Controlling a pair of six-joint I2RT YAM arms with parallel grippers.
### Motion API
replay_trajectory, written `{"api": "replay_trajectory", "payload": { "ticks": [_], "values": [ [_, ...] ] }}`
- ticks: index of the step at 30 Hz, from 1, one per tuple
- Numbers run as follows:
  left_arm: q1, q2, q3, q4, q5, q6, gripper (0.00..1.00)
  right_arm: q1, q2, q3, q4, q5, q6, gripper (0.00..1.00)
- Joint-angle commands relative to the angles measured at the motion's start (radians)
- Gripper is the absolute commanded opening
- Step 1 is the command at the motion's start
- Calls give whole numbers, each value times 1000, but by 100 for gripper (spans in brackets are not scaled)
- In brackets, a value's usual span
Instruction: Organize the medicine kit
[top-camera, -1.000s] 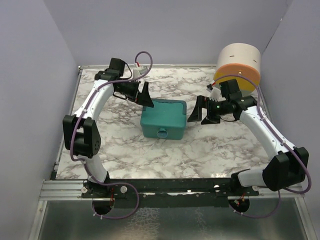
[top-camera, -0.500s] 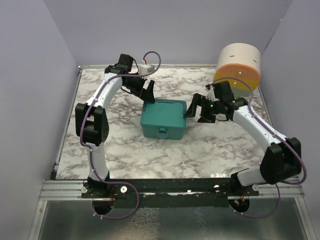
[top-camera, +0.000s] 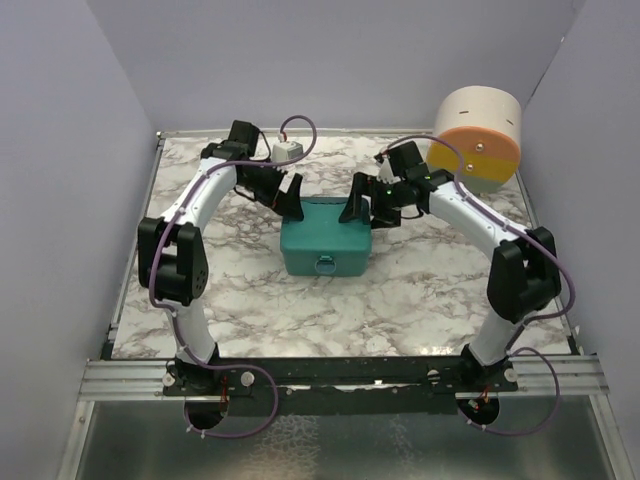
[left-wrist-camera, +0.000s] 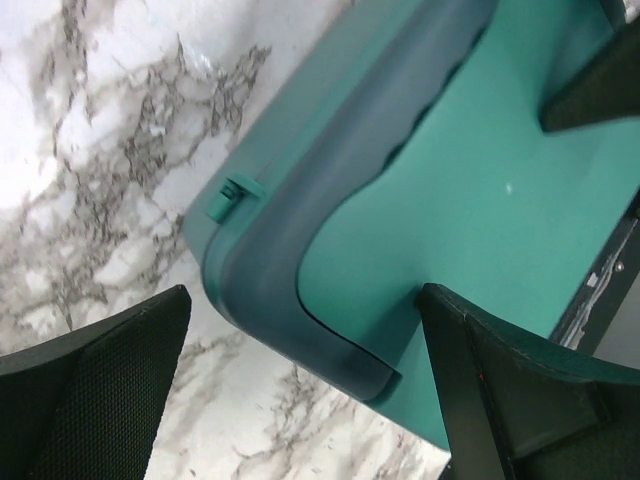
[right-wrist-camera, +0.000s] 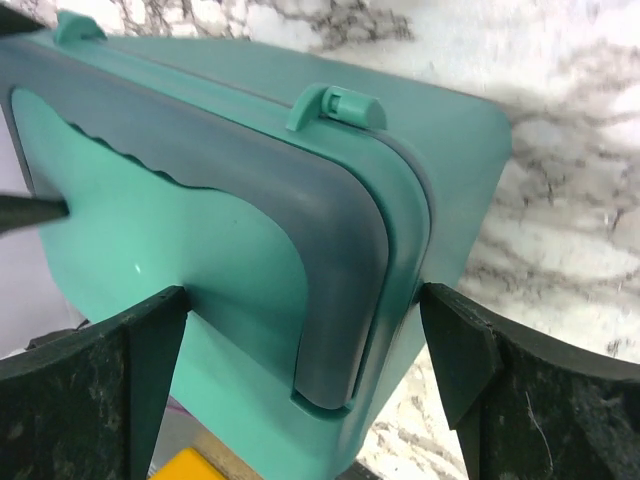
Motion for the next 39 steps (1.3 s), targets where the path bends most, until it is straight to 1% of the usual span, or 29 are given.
{"api": "replay_trajectory", "payload": {
  "ticks": [1,5,11,19,28,30,39],
  "values": [
    [31,-35,-122,-90,-121,100,99,5,151,146,-4,86,-65,100],
    [46,-82,-185,-98,-118,97,99,7,281,313,-30,70,-102,100],
    [53,-125,-230,-102,-113,71,99,26,470,572,-92,48,-141,100],
    [56,-146,-255,-101,-111,42,99,53,632,758,-107,14,-144,100],
    [58,-189,-307,-101,-97,16,99,105,764,907,-127,-9,-152,100],
    [58,-190,-339,-102,-95,7,99,113,789,934,-134,-13,-153,100],
    [56,-243,-399,-84,-79,-38,99,135,819,925,-111,-31,-170,100]
  ]
}}
